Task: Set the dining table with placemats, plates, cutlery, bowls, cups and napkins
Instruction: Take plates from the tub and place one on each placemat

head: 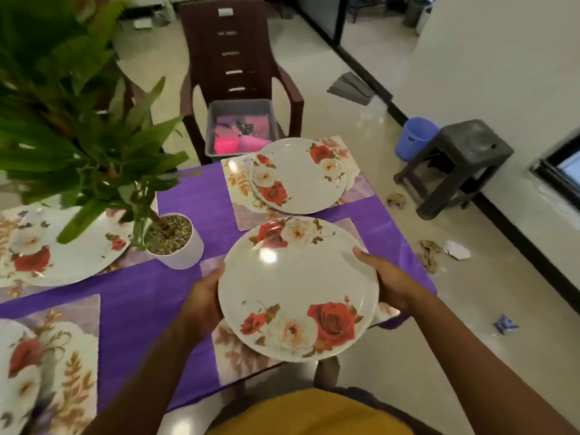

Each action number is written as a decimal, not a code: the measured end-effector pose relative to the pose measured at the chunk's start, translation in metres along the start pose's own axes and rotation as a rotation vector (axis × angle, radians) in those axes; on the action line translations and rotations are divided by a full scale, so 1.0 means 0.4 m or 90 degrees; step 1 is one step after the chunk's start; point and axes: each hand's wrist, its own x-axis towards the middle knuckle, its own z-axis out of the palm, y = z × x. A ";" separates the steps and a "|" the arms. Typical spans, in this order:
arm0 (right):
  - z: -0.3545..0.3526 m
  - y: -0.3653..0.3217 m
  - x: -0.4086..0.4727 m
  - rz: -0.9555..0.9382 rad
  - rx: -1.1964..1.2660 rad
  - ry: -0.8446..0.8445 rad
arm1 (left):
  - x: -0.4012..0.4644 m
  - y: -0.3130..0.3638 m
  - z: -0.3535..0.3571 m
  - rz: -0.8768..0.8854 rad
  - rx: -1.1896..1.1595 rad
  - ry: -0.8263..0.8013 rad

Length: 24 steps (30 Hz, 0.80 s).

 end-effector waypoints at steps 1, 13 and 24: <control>-0.018 -0.006 0.014 -0.004 -0.001 -0.014 | 0.004 -0.005 0.027 0.020 -0.005 0.007; -0.060 0.089 0.009 -0.048 0.020 -0.131 | -0.121 -0.264 0.206 0.082 -0.145 0.108; -0.030 0.124 -0.054 -0.033 0.046 -0.081 | -0.159 -0.268 0.156 0.124 -0.093 0.116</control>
